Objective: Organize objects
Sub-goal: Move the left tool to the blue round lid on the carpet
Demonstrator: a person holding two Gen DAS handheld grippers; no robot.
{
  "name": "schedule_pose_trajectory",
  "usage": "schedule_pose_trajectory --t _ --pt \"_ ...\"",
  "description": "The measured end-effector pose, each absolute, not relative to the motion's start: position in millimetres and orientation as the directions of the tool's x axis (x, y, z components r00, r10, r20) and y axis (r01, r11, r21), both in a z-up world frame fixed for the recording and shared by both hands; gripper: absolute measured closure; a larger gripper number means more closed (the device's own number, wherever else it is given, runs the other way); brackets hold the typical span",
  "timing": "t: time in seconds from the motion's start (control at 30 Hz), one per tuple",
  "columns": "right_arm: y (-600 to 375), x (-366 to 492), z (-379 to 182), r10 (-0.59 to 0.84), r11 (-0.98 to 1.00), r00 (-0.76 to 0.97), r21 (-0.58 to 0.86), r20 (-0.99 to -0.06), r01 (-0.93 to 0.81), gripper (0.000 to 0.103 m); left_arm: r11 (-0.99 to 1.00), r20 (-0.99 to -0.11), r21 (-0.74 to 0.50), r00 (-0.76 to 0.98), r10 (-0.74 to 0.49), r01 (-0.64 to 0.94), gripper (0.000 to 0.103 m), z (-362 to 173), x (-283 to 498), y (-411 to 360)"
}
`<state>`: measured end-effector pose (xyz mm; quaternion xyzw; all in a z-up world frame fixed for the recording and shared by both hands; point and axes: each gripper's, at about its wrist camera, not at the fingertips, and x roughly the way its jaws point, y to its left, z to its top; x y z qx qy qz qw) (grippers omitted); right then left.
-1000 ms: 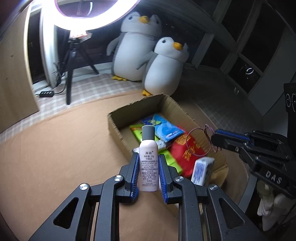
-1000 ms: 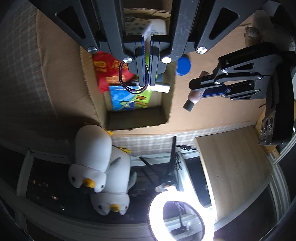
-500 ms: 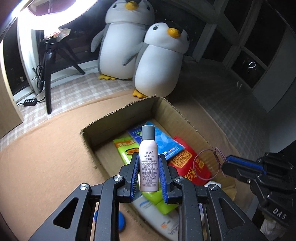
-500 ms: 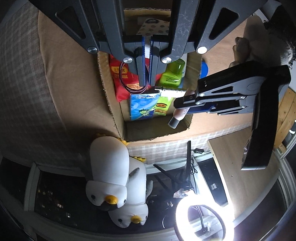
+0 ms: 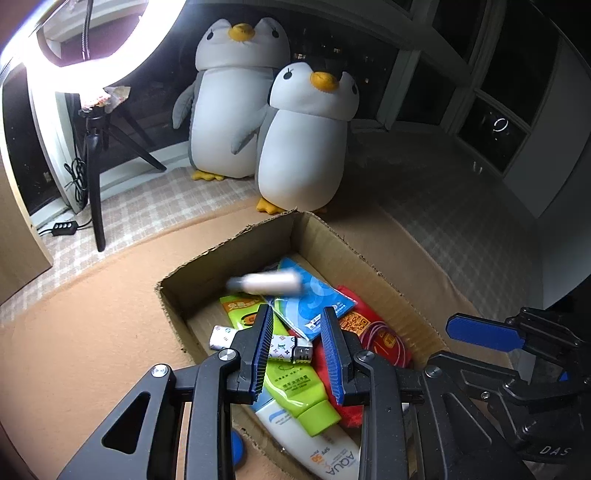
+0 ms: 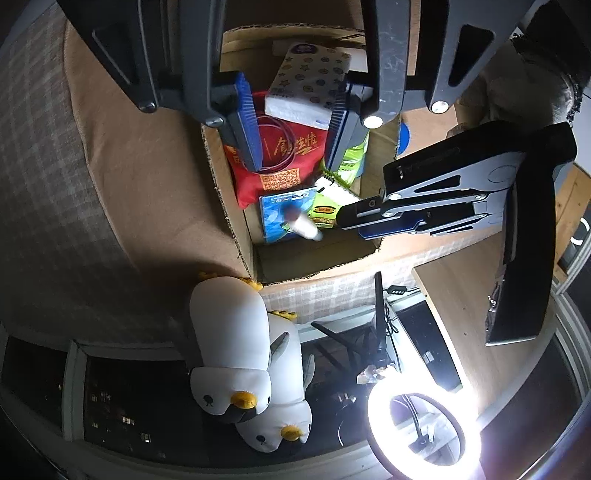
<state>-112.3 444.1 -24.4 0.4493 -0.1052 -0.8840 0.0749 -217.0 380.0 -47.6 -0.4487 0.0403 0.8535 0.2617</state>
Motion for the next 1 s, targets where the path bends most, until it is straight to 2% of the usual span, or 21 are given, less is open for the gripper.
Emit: schedule_pose_trajectory --t 0.1,0.27,0.33,0.43,0.47,0.53,0.63,0.73,0.87,1.0 --pt "441 -110 -25 -0.238 -0.963 -0.584 0.269 -0.776 0.035 0.063 -0.863 -0.782 -0.162 -0.471 0.409 -0.479 0.074 -43 -212 373" --pt "433 -106 -27 -0.253 -0.957 -0.581 0.288 -0.773 0.034 0.060 -0.868 -0.770 -0.145 -0.497 0.400 -0.475 0.074 -34 -200 359" --pt "432 -104 -27 -0.264 -0.950 -0.588 0.311 -0.764 0.023 0.053 -0.871 -0.764 -0.142 -0.508 0.399 -0.470 0.074 -29 -195 351" --pt "428 -101 -28 -0.276 -0.945 -0.596 0.327 -0.754 0.024 0.051 -0.876 -0.754 -0.134 -0.525 0.394 -0.464 0.074 -22 -186 338" --pt "426 -100 -28 -0.279 -0.944 -0.596 0.328 -0.753 0.027 0.049 -0.877 -0.752 -0.132 -0.530 0.392 -0.462 0.074 -20 -183 334" --pt "422 -97 -29 -0.296 -0.938 -0.593 0.344 -0.749 0.034 0.037 -0.880 -0.748 -0.130 -0.537 0.390 -0.457 0.074 -16 -177 325" --pt "414 -91 -31 -0.326 -0.926 -0.599 0.374 -0.731 0.047 0.033 -0.883 -0.744 -0.130 -0.544 0.387 -0.450 0.073 -11 -169 311" --pt "402 -84 -34 -0.361 -0.913 -0.592 0.403 -0.721 0.066 0.024 -0.889 -0.745 -0.131 -0.548 0.380 -0.439 0.071 -10 -160 292" --pt "388 -72 -36 -0.361 -0.911 -0.589 0.408 -0.723 0.059 0.023 -0.908 -0.758 -0.138 -0.548 0.355 -0.397 0.064 -18 -151 256" --pt "374 -57 -35 -0.286 -0.940 -0.594 0.341 -0.752 0.021 0.023 -0.929 -0.788 -0.151 -0.526 0.320 -0.338 0.064 -37 -148 217"
